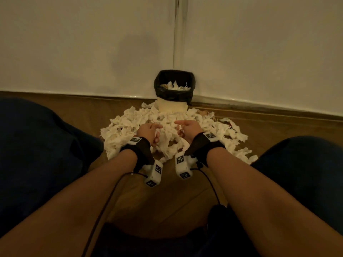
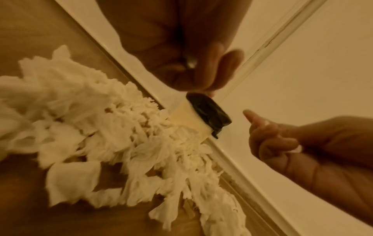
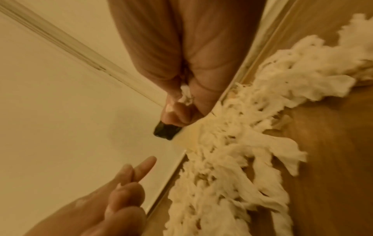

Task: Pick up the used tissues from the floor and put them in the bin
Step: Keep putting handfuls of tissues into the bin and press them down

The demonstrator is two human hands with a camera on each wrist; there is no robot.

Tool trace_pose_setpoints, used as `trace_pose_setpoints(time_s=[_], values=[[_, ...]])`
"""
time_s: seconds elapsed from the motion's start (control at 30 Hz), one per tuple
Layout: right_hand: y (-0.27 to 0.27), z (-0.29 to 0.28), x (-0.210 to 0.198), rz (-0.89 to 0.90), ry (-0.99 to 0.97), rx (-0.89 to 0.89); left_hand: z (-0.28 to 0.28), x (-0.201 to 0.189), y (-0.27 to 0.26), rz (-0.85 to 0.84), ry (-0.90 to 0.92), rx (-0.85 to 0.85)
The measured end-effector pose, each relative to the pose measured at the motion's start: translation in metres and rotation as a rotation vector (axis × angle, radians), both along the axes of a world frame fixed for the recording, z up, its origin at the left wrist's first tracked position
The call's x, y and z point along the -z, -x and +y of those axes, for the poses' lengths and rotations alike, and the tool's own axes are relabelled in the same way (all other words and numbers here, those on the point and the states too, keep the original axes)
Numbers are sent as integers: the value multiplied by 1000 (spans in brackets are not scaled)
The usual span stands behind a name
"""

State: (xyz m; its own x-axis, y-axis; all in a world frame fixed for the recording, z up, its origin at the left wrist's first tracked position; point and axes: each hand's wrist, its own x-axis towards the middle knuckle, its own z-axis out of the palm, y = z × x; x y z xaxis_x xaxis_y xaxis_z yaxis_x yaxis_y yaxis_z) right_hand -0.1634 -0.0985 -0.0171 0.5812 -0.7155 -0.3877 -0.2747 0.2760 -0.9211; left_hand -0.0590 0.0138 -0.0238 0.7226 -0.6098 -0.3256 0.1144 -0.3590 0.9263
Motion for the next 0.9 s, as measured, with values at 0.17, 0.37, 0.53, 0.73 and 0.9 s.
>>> trace_pose_setpoints(time_s=[0.17, 0.37, 0.53, 0.73, 0.9], values=[[-17, -24, -65, 43, 159, -27, -17, -57, -16, -424, -50, -36], [-26, -60, -122, 184, 456, -116, -40, -105, -47, -476, -14, 19], [-30, -92, -145, 187, 538, -135, -63, -122, -62, -489, -80, 72], [-37, -112, -149, -84, 398, -16, -89, -123, -74, -286, 185, 78], [-65, -123, -141, -149, 325, 80, -108, -116, -91, -413, 111, 110]])
